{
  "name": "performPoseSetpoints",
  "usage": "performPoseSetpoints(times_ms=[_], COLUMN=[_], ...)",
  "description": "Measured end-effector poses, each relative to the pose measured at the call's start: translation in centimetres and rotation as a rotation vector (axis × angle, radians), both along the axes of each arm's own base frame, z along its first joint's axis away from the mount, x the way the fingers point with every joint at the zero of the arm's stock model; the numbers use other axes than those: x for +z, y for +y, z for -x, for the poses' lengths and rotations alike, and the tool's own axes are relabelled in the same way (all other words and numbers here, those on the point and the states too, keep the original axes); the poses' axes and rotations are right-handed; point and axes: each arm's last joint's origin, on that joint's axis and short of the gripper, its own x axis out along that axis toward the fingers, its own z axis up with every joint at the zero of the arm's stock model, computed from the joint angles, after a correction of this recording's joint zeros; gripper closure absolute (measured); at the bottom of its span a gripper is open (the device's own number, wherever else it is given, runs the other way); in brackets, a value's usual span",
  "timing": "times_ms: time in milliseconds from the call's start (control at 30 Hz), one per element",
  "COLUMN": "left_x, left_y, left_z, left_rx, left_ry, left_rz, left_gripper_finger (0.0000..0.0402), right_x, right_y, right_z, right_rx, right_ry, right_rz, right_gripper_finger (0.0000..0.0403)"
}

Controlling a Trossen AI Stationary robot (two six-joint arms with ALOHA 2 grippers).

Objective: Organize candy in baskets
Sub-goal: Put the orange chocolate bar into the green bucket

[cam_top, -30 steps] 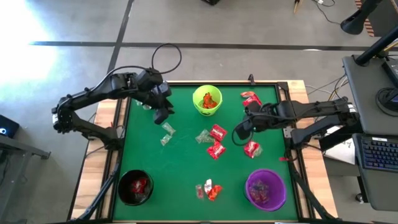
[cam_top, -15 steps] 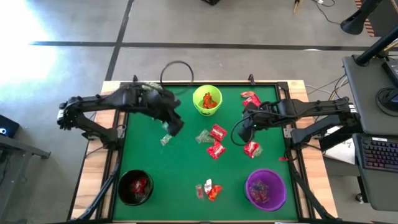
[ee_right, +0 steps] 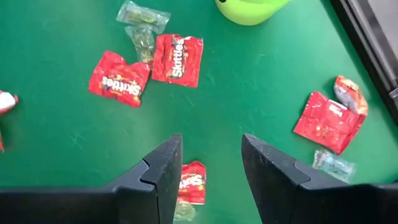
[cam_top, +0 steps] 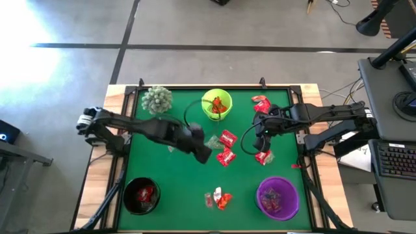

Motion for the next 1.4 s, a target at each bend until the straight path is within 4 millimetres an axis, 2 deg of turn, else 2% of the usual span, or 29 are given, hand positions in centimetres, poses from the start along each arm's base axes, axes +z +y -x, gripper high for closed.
performPoseSetpoints(times_ms=[333,667,833,1067,1233,1400], left_x=[-3.7,-6.7,-8.3,-10.5,-12.8,-12.6], left_y=[-6.5,-11.0,-12.2,-13.1,-13.6,-13.9], left_z=[-2.3,-3.3,-3.4,-4.9,-5.4,-6.1], left_rx=[0.079,0.173,0.215,0.207,0.22,0.23], left_ry=[-0.034,-0.079,-0.058,-0.102,-0.062,-0.063], left_rz=[0.136,0.204,0.2,0.23,0.244,0.257], left_gripper_finger=[0.026,0.026,0.026,0.0261,0.0261,0.0261], right_x=[0.0,0.0,0.0,0.0,0.0,0.0], right_y=[-0.2,-1.2,-1.4,-1.4,-1.4,-1.4], right_z=[0.0,0.0,0.0,0.0,0.0,0.0], right_rx=[0.039,0.008,-0.002,-0.007,-0.014,-0.014], right_ry=[0.018,0.023,0.023,0.021,0.019,0.019], right_rz=[0.068,0.084,0.083,0.08,0.077,0.077], right_gripper_finger=[0.0245,0.0244,0.0244,0.0243,0.0245,0.0244])
